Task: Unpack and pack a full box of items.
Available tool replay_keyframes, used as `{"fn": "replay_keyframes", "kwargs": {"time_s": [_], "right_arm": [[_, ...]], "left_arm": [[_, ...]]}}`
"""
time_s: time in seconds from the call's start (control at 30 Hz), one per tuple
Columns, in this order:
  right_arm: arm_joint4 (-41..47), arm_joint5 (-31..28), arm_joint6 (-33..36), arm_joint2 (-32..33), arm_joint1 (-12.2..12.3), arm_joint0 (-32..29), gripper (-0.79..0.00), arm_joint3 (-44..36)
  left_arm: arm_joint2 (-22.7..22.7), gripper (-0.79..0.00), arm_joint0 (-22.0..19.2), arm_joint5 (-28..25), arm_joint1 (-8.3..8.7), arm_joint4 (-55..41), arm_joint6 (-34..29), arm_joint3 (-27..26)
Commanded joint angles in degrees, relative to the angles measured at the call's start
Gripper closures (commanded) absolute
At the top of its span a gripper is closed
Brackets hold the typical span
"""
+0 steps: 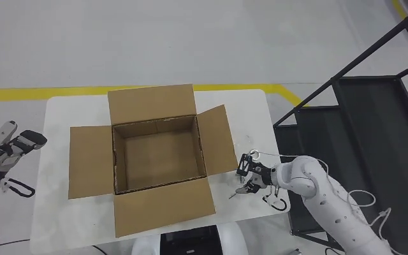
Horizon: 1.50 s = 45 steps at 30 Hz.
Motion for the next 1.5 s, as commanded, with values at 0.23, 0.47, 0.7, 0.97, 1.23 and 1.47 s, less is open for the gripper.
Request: {"fn": "replay_keyframes", "kwargs": {"time_s": [0.23, 0.47, 0.7, 0.97, 1.23, 1.47], "right_arm": [[-7.4, 10.9, 2.8, -10.0, -2.2, 6.0, -0.785, 5.8], [-7.5, 14.2, 3.7, -12.4, -2.9, 7.3, -0.745, 8.0], [-8.3, 15.6, 4.8, -12.8, -3.0, 7.3, 0.0, 7.8], [-9.3, 17.0, 6.6, -13.2, -3.1, 7.3, 0.0, 7.0], [-9.8, 18.2, 5.3, -9.8, -2.5, 5.2, 0.0, 2.7], [-8.7, 17.6, 2.1, -0.1, -0.6, -2.8, 0.0, -7.3]], "left_arm": [[0.0, -0.785, 0.0, 0.0, 0.0, 0.0, 0.0, 0.0], [0.0, -0.785, 0.0, 0.0, 0.0, 0.0, 0.0, 0.0], [0.0, -0.785, 0.0, 0.0, 0.0, 0.0, 0.0, 0.0], [0.0, -0.785, 0.0, 0.0, 0.0, 0.0, 0.0, 0.0], [0.0, -0.785, 0.0, 0.0, 0.0, 0.0, 0.0, 0.0], [0.0, -0.785, 0.0, 0.0, 0.0, 0.0, 0.0, 0.0]]}}
